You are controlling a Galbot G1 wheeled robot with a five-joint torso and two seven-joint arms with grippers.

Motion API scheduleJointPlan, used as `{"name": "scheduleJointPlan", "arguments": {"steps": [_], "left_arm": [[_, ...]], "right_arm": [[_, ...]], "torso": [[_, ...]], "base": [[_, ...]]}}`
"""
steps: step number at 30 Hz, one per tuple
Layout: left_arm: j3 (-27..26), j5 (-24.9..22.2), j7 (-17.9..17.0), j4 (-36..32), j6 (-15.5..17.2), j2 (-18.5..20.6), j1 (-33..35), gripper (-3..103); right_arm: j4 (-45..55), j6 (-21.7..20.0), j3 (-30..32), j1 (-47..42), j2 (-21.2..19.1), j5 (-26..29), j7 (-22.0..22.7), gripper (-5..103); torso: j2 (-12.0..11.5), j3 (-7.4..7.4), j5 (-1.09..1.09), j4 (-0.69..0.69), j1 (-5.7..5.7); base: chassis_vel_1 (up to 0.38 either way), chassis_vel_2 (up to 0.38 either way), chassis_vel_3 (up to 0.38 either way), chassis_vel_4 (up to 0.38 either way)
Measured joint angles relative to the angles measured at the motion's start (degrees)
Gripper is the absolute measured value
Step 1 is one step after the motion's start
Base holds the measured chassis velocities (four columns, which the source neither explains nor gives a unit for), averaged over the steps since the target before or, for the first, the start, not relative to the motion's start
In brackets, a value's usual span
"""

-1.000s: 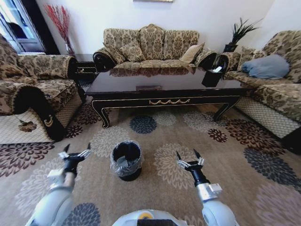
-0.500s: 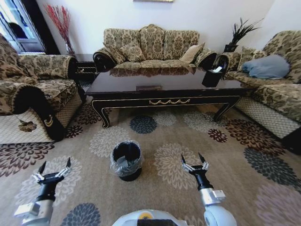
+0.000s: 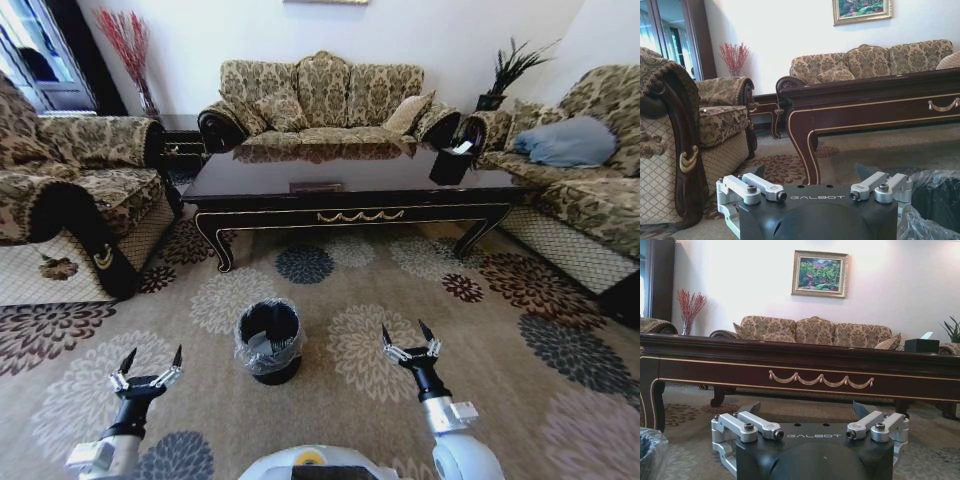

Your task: Move to the front of the table and pick up the trash from the floor, then place it into the trash bin.

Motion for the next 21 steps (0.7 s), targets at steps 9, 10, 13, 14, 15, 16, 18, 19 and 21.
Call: {"name": "scheduleJointPlan", "arguments": {"steps": [9, 10, 13, 14, 15, 16, 18, 19, 21], "left_arm": [[0.0, 0.0, 0.0, 0.0, 0.2, 0.0, -0.1, 100], [0.0, 0.0, 0.0, 0.0, 0.2, 0.0, -0.1, 100], [0.0, 0.0, 0.0, 0.0, 0.3, 0.0, -0.2, 100], [0.0, 0.0, 0.0, 0.0, 0.3, 0.0, -0.2, 100], [0.0, -0.1, 0.0, 0.0, 0.3, 0.0, -0.2, 100], [0.0, -0.1, 0.0, 0.0, 0.3, 0.0, -0.2, 100], [0.0, -0.1, 0.0, 0.0, 0.3, 0.0, -0.2, 100], [0.0, -0.1, -0.1, 0.0, 0.3, 0.0, -0.2, 100], [0.0, -0.1, -0.1, 0.0, 0.4, 0.0, -0.2, 100]], "right_arm": [[0.0, 0.0, 0.0, 0.0, 0.0, 0.1, 0.0, 100], [0.0, 0.0, 0.0, 0.0, 0.0, 0.1, 0.0, 100], [0.0, 0.0, 0.0, 0.0, 0.0, 0.1, 0.0, 100], [0.1, 0.0, 0.0, 0.0, 0.0, 0.1, 0.0, 100], [0.1, 0.0, 0.0, 0.0, 0.0, 0.1, 0.0, 100], [0.1, 0.0, 0.0, 0.0, 0.0, 0.1, 0.0, 100], [0.1, 0.0, 0.0, 0.0, 0.0, 0.1, 0.0, 100], [0.1, 0.0, 0.0, 0.0, -0.1, 0.1, 0.0, 100], [0.1, 0.0, 0.0, 0.0, -0.1, 0.1, 0.0, 100]], "torso": [[0.0, 0.0, 0.0, 0.0, 0.0], [0.0, 0.0, 0.0, 0.0, 0.0], [0.0, 0.0, 0.0, 0.0, 0.0], [0.0, 0.0, 0.0, 0.0, 0.0], [0.0, 0.0, 0.0, 0.0, 0.0], [0.0, 0.0, 0.0, 0.0, 0.0], [0.0, 0.0, 0.0, 0.0, 0.0], [0.0, 0.0, 0.0, 0.0, 0.0], [0.0, 0.01, 0.0, -0.01, 0.0]], "base": [[0.0, 0.0, 0.0, 0.0], [0.0, 0.0, 0.0, 0.0], [0.0, 0.0, 0.0, 0.0], [0.0, 0.0, 0.0, 0.0], [0.0, 0.0, 0.0, 0.0], [0.0, 0.0, 0.0, 0.0], [0.0, 0.0, 0.0, 0.0], [0.0, 0.0, 0.0, 0.0], [0.0, 0.0, 0.0, 0.0]]}}
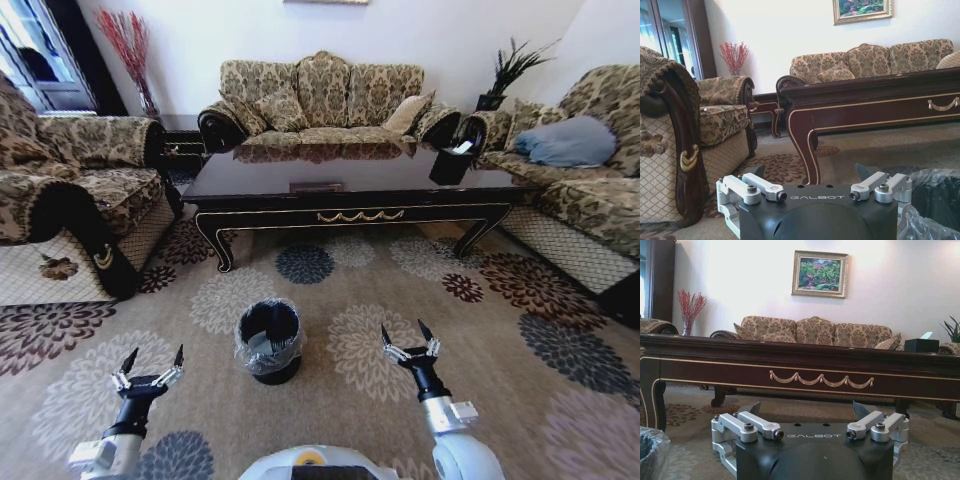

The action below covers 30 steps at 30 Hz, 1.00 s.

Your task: Move to the front of the table and pick up the trash from the floor, then place it into the trash bin.

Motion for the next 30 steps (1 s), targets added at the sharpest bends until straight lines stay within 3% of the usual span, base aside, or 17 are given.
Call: {"name": "scheduleJointPlan", "arguments": {"steps": [13, 30], "left_arm": [[0.0, 0.0, 0.0, 0.0, 0.0, 0.0, 0.0, 100], [0.0, 0.0, -0.1, 0.0, 0.1, 0.0, 0.0, 100]], "right_arm": [[0.0, 0.0, 0.0, 0.0, 0.0, 0.0, 0.0, 100], [0.0, -0.1, 0.0, 0.0, 0.0, 0.0, 0.1, 100]], "torso": [[0.0, 0.0, 0.01, 0.0, 0.0], [0.0, -0.01, 0.0, 0.01, 0.0]], "base": [[0.141, -0.151, -0.149, 0.15], [0.309, -0.3, -0.305, 0.301]]}}
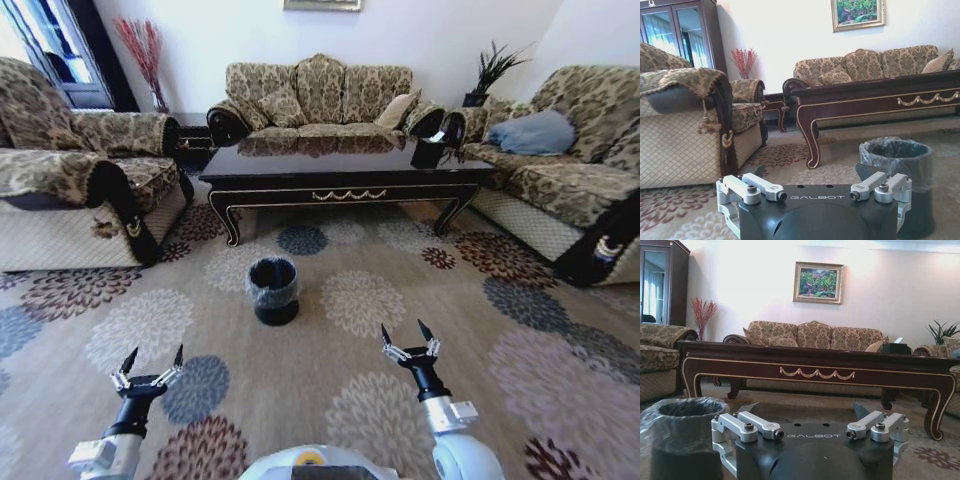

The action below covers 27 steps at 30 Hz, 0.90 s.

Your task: Move to the front of the table and pick up the trash from the floor, then place it into the trash bin.

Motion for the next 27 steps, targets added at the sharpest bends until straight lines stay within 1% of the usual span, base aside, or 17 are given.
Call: {"name": "scheduleJointPlan", "arguments": {"steps": [27], "left_arm": [[0.0, 0.0, 0.0, 0.0, 0.0, 0.0, 0.0, 100]], "right_arm": [[0.0, 0.0, 0.0, 0.0, 0.0, 0.0, 0.0, 100]], "torso": [[0.0, 0.0, 0.0, 0.0, 0.0]], "base": [[0.298, -0.295, -0.29, 0.294]]}}
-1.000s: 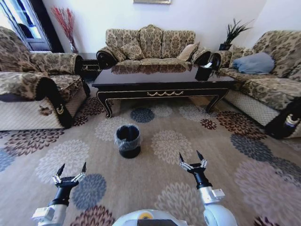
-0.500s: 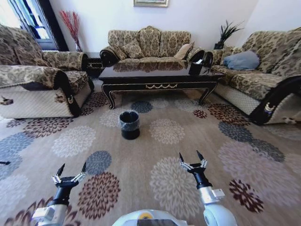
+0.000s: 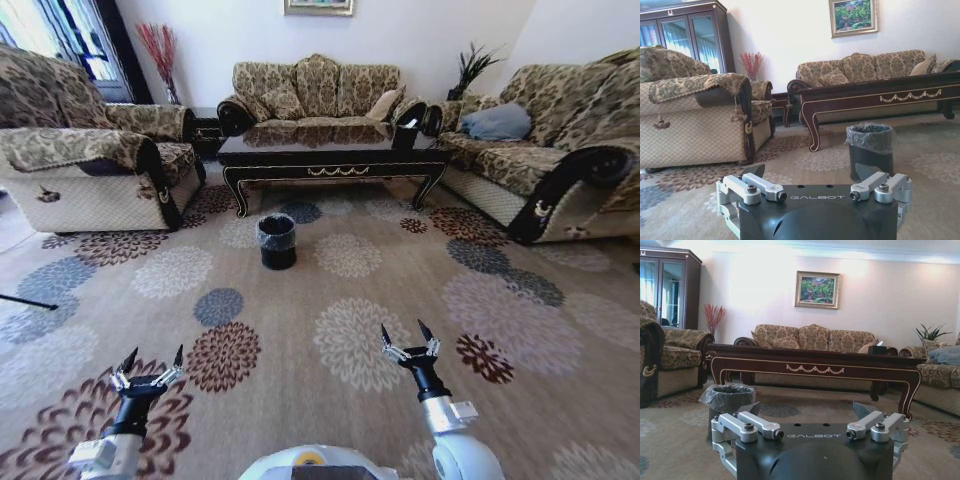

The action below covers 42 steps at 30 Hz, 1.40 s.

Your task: Move to the front of the table and pick up the trash from the floor, then place it into the trash bin.

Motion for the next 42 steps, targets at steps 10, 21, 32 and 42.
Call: {"name": "scheduleJointPlan", "arguments": {"steps": [10, 21, 32, 42], "left_arm": [[0.0, 0.0, 0.0, 0.0, 0.0, 0.0, 0.0, 100], [0.0, 0.0, 0.0, 0.0, 0.0, 0.0, 0.0, 100], [0.0, 0.0, 0.0, 0.0, 0.0, 0.0, 0.0, 100], [0.0, 0.0, 0.0, 0.0, 0.0, 0.0, 0.0, 100]], "right_arm": [[0.0, 0.0, 0.0, 0.0, 0.0, 0.0, 0.0, 100], [0.0, 0.0, 0.0, 0.0, 0.0, 0.0, 0.0, 100], [0.0, 0.0, 0.0, 0.0, 0.0, 0.0, 0.0, 100], [0.0, 0.0, 0.0, 0.0, 0.0, 0.0, 0.0, 100]], "torso": [[0.0, 0.0, 0.01, 0.0, 0.0], [0.0, -0.03, 0.01, 0.0, 0.0], [0.5, 0.37, 0.0, 0.0, 0.07], [3.4, 3.13, 0.0, -0.01, 0.18]], "base": [[0.248, -0.242, -0.247, 0.24], [0.235, -0.249, -0.233, 0.248], [0.025, -0.02, -0.033, 0.032], [0.0, 0.0, 0.0, 0.0]]}}
